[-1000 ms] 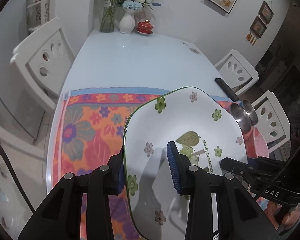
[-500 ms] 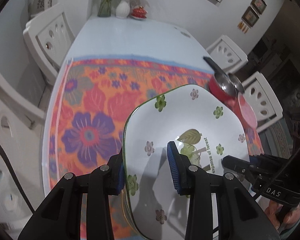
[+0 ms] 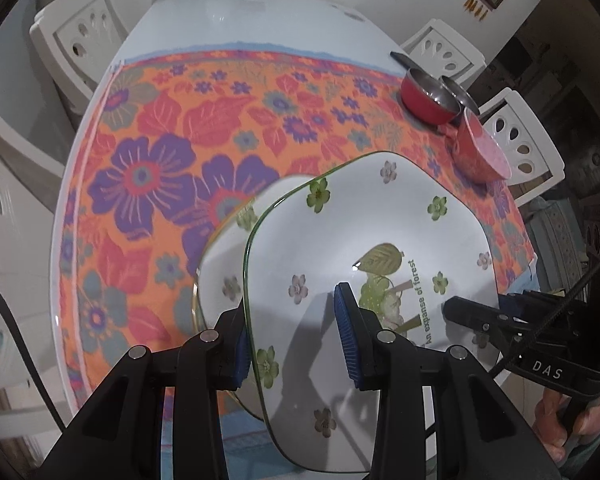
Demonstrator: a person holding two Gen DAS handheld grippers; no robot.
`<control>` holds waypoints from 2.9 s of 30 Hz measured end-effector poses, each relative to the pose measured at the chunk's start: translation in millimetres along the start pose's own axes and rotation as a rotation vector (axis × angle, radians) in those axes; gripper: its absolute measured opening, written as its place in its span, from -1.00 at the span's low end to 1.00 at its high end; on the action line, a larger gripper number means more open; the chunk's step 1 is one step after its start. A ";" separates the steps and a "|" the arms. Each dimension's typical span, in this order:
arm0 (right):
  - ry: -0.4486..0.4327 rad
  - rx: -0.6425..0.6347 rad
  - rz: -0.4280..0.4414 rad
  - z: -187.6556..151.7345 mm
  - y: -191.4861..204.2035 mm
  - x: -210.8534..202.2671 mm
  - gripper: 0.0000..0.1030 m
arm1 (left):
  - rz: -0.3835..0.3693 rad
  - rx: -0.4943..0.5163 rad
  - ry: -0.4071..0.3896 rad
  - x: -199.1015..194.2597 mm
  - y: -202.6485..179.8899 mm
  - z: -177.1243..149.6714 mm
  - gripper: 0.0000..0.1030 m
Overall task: Organize plates and bowls
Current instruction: 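Carry the smaller tree plate with both grippers over the plate stack, then lower the smaller tree plate onto the stack and open both grippers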
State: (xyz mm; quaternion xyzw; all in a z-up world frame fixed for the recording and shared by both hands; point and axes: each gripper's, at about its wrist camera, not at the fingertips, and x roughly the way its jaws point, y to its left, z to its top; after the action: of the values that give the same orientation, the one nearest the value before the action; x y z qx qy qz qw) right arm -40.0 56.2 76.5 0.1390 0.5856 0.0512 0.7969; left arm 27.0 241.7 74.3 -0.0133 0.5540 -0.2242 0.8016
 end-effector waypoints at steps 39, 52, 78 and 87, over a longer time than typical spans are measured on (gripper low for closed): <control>0.149 -0.050 -0.061 12.6 3.6 41.6 -0.41 | 0.154 -0.113 -0.016 19.0 8.3 -3.7 -0.33; 0.148 -0.080 -0.100 16.1 10.7 45.7 -0.41 | 0.144 -0.146 -0.033 11.8 17.4 -0.5 -0.33; -0.010 -0.234 -0.225 28.9 48.2 17.1 -0.40 | 0.185 -0.160 -0.124 -18.8 39.7 23.1 -0.32; -0.073 -0.213 -0.236 43.2 63.4 -0.6 -0.39 | 0.164 -0.129 -0.164 -30.0 43.2 38.0 -0.32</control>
State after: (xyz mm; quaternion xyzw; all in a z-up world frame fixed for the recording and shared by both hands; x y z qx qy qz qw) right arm 5.9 109.6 106.7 -0.0144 0.5596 0.0140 0.8285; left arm 67.3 283.2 103.8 -0.0377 0.4993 -0.1198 0.8573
